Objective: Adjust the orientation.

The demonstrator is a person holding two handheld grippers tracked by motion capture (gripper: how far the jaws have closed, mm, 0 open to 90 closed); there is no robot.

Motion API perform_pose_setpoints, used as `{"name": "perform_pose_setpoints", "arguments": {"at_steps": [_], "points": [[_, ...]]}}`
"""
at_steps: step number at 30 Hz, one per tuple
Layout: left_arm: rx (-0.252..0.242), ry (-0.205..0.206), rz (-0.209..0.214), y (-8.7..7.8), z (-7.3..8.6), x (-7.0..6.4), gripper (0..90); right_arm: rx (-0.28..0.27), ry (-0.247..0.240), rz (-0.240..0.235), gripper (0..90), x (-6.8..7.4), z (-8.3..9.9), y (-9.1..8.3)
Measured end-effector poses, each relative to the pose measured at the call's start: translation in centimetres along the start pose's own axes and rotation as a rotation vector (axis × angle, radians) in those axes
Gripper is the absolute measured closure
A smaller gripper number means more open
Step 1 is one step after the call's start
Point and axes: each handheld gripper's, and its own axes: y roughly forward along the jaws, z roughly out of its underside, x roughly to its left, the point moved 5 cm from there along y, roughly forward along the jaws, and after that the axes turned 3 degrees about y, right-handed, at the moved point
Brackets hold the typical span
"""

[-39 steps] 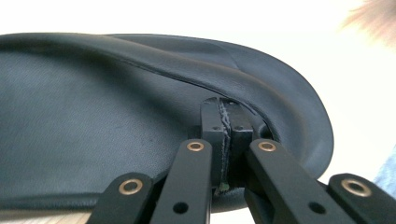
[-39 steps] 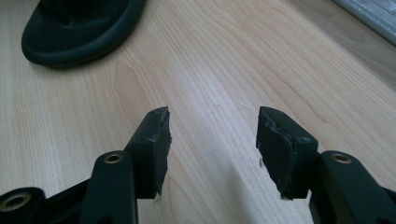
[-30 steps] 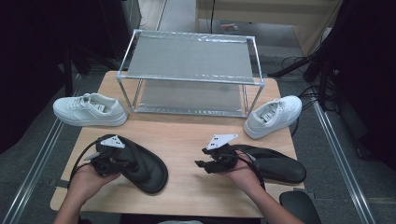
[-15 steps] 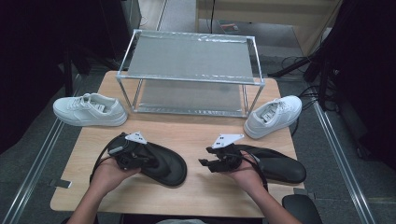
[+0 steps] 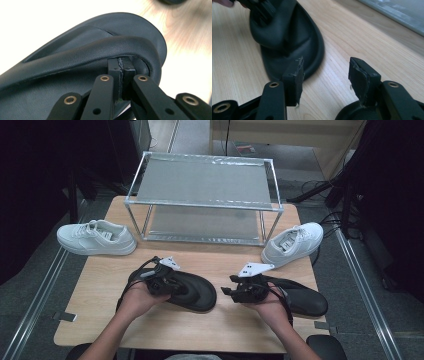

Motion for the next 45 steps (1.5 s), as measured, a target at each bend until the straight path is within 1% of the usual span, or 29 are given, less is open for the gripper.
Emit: {"name": "perform_pose_setpoints", "arguments": {"at_steps": [2,5,7,8,10,11,13,14,16,18,20,23,25,26,27,29,31,32,33,35,36,37,39,40,41,43,44,45], "points": [[-0.008,-0.003,0.004,0.8,-1.1,0.0,90.0,-0.016,0.01,0.003,46.4,-0.2,-0.1,-0.3],[-0.015,-0.011,0.015,1.5,-1.8,0.0,90.0,-0.033,0.026,0.014,45.6,-0.7,-0.1,-0.7],[-0.013,-0.012,0.009,1.8,-2.2,0.0,90.0,-0.039,0.034,0.021,45.4,-1.1,-0.1,-0.9],[-0.017,-0.006,0.009,1.9,-2.5,-0.1,90.0,-0.041,0.037,0.021,45.4,-1.2,0.0,-1.0],[-0.02,0.0,0.006,2.2,-2.9,-0.2,90.0,-0.05,0.044,0.026,45.4,-1.4,-0.1,-1.2],[-0.017,0.003,0.012,2.3,-3.0,-0.3,90.0,-0.052,0.048,0.025,45.6,-1.4,-0.1,-1.2],[-0.02,0.004,0.008,2.3,-3.0,-0.3,90.0,-0.058,0.049,0.027,45.5,-1.5,-0.1,-1.3],[-0.028,0.004,0.013,2.3,-3.0,-0.3,90.0,-0.061,0.048,0.03,45.5,-1.5,-0.1,-1.4],[-0.03,0.013,0.014,1.8,-2.8,-0.1,89.8,-0.062,0.051,0.029,45.5,-1.5,-0.1,-1.4],[-0.045,-0.001,0.022,1.3,-2.7,0.1,88.3,-0.062,0.05,0.027,45.5,-1.5,-0.2,-1.3],[-0.048,0.0,0.022,0.8,-2.5,0.3,86.3,-0.056,0.054,0.028,45.5,-1.4,-0.2,-1.2],[-0.066,-0.006,0.027,-0.3,-2.1,0.6,81.9,-0.051,0.054,0.02,45.5,-1.3,-0.2,-0.9],[-0.074,0.001,0.019,-0.9,-2.0,0.7,78.0,-0.049,0.047,0.019,45.5,-1.2,-0.2,-0.9],[-0.074,0.001,0.019,-0.9,-2.0,0.7,75.0,-0.049,0.047,0.019,45.5,-1.2,-0.2,-0.9],[-0.094,0.012,0.003,-1.6,-1.8,0.9,69.8,-0.049,0.045,0.019,45.5,-1.1,-0.2,-0.9],[-0.119,0.03,-0.014,-2.3,-1.6,1.0,60.9,-0.047,0.041,0.017,45.7,-1.0,-0.2,-0.9],[-0.138,0.026,-0.02,-2.9,-1.4,1.4,52.2,-0.051,0.039,0.015,45.7,-0.9,-0.2,-0.9],[-0.143,0.028,-0.033,-3.1,-1.3,1.7,48.8,-0.051,0.041,0.012,45.7,-0.8,-0.2,-0.9],[-0.149,0.027,-0.037,-3.4,-1.2,2.0,46.8,-0.053,0.044,0.004,45.7,-0.7,-0.2,-0.9],[-0.153,0.014,-0.028,-3.8,-0.9,2.4,42.5,-0.058,0.044,-0.016,45.7,-0.1,-0.4,-1.0],[-0.151,0.014,-0.017,-4.0,-0.7,2.6,40.0,-0.061,0.035,-0.02,45.7,0.2,-0.4,-1.0],[-0.15,0.016,-0.019,-4.2,-0.5,2.9,37.8,-0.063,0.024,-0.023,45.7,0.6,-0.5,-1.0],[-0.158,0.014,-0.025,-4.7,-0.2,3.3,38.1,-0.05,0.006,-0.03,46.7,1.1,-0.5,-0.8],[-0.161,0.004,-0.021,-5.0,0.0,3.5,38.0,-0.046,-0.002,-0.032,47.0,1.3,-0.5,-0.6],[-0.16,0.004,-0.029,-5.2,0.1,3.9,37.7,-0.042,-0.004,-0.032,47.1,1.4,-0.5,-0.5],[-0.162,-0.013,-0.035,-5.7,0.6,4.4,37.2,-0.036,-0.003,-0.035,47.9,1.5,-0.5,-0.3],[-0.162,-0.013,-0.035,-5.7,0.6,4.4,37.6,-0.036,-0.003,-0.035,47.9,1.5,-0.5,-0.3],[-0.161,-0.027,-0.054,-6.2,1.0,5.0,41.1,-0.041,0.003,-0.044,49.6,1.6,-0.6,-0.2]]}}
